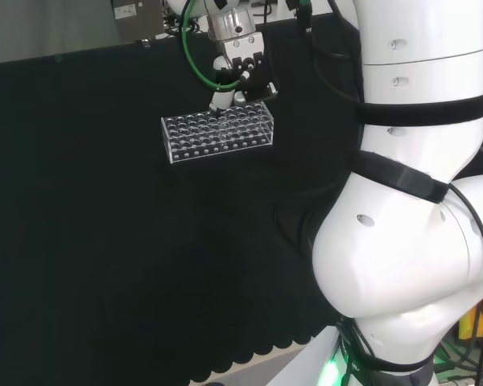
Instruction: Pick up the test tube.
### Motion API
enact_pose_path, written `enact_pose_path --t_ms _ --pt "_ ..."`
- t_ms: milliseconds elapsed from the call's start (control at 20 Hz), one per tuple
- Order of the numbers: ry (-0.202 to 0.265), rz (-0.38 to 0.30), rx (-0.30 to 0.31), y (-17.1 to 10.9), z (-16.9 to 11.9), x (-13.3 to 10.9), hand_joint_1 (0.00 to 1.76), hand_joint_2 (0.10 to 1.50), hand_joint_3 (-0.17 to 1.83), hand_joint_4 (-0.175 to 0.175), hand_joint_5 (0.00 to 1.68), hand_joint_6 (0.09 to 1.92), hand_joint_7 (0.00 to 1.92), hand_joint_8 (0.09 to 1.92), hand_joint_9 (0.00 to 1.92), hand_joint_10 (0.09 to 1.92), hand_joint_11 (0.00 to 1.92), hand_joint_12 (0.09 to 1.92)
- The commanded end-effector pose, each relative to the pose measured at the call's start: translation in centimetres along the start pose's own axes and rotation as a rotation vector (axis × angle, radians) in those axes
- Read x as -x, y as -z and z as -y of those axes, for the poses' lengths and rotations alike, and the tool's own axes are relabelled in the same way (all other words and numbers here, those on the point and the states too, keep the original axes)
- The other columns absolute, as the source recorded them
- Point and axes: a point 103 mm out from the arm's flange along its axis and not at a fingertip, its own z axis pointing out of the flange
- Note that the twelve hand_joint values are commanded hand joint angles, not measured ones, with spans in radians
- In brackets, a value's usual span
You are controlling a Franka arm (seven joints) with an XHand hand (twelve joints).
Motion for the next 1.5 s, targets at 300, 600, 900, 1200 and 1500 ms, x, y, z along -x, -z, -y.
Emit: enact_pose_path --t_ms 300,600,900,1200,1500 --pt "-0.025 0.003 0.005 0.0 -0.9 -1.1 0.89 0.76 0.57 -0.13 0.67 0.76 1.03 0.74 0.85 0.69 0.35 1.47" --pt "-0.055 -0.004 0.097 -0.1 -1.4 -1.4 1.05 0.82 0.45 -0.033 1.05 0.78 1.41 0.57 1.21 0.55 0.63 1.33" --pt "-0.1 -0.023 0.185 0.8 -1.6 -1.7 1.2 0.76 0.48 -0.167 1.26 0.61 1.68 0.43 1.51 0.47 1.06 1.04" --pt "-0.151 -0.045 0.201 2.1 -2.2 -1.5 1.22 0.72 0.53 -0.175 1.31 0.55 1.72 0.43 1.59 0.46 1.22 0.88" --pt "-0.152 -0.121 0.149 3.0 -2.7 -1.0 1.22 0.7 0.55 -0.175 1.33 0.52 1.73 0.43 1.61 0.45 1.23 0.86"
